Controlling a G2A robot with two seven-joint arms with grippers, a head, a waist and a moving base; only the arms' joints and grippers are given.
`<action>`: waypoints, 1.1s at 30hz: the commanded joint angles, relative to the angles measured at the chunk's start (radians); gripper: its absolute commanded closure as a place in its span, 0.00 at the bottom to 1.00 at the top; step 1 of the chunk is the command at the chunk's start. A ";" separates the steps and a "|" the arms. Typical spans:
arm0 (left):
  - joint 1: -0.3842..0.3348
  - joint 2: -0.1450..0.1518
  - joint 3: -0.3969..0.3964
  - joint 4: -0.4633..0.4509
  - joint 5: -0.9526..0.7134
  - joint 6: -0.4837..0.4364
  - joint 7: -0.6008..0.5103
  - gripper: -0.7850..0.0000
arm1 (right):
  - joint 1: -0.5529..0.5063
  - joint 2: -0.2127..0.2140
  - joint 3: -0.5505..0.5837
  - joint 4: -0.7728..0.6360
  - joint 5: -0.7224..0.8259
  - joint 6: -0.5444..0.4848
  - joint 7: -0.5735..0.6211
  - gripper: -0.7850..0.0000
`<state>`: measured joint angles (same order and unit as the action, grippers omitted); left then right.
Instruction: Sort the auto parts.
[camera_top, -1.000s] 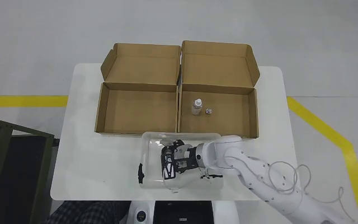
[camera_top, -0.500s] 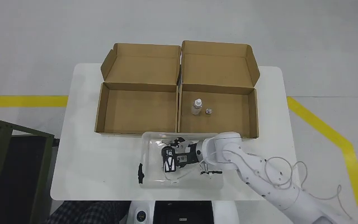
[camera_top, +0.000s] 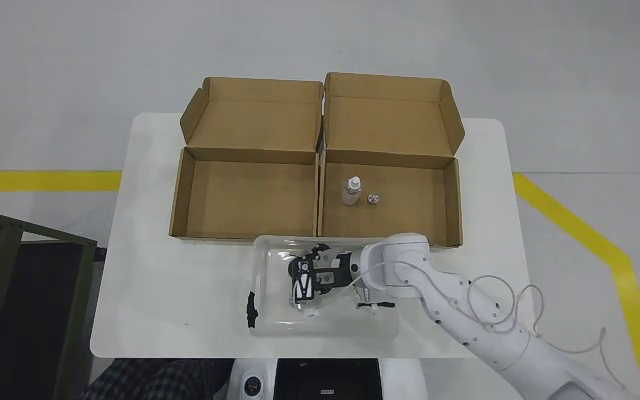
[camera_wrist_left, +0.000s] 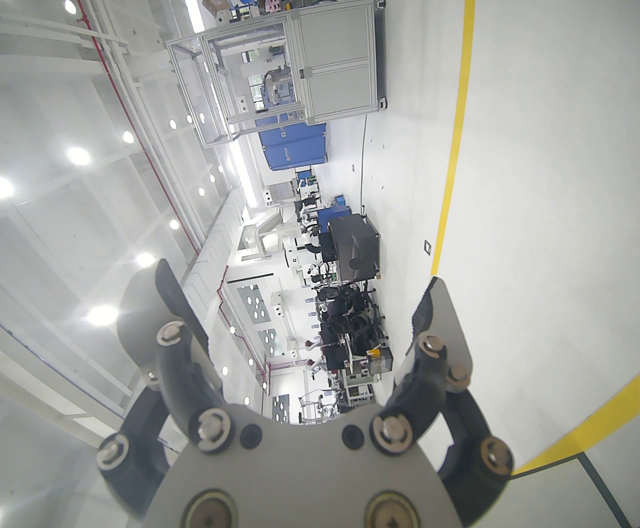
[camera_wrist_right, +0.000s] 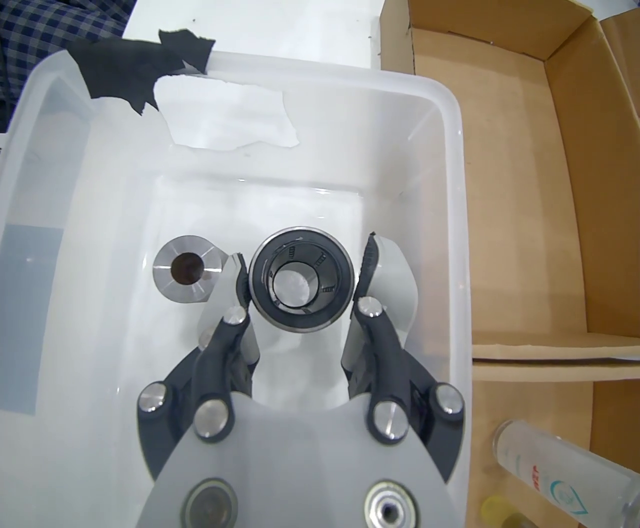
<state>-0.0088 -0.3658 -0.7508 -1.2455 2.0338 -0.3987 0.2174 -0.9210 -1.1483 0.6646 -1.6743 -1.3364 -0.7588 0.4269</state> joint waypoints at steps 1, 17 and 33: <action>0.000 0.000 0.000 0.000 0.000 0.000 0.000 0.00 | 0.002 -0.003 -0.003 0.006 -0.002 0.000 -0.002 0.50; 0.000 0.000 0.000 0.000 0.000 0.000 0.000 0.00 | 0.015 -0.024 -0.019 0.053 0.001 -0.012 -0.010 0.65; 0.000 0.000 0.000 0.000 0.000 0.000 0.000 0.00 | 0.005 -0.018 0.045 -0.009 0.038 -0.036 -0.038 1.00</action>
<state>-0.0088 -0.3658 -0.7508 -1.2455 2.0338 -0.3987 0.2174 -0.9147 -1.1679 0.7028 -1.6762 -1.3016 -0.7933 0.3901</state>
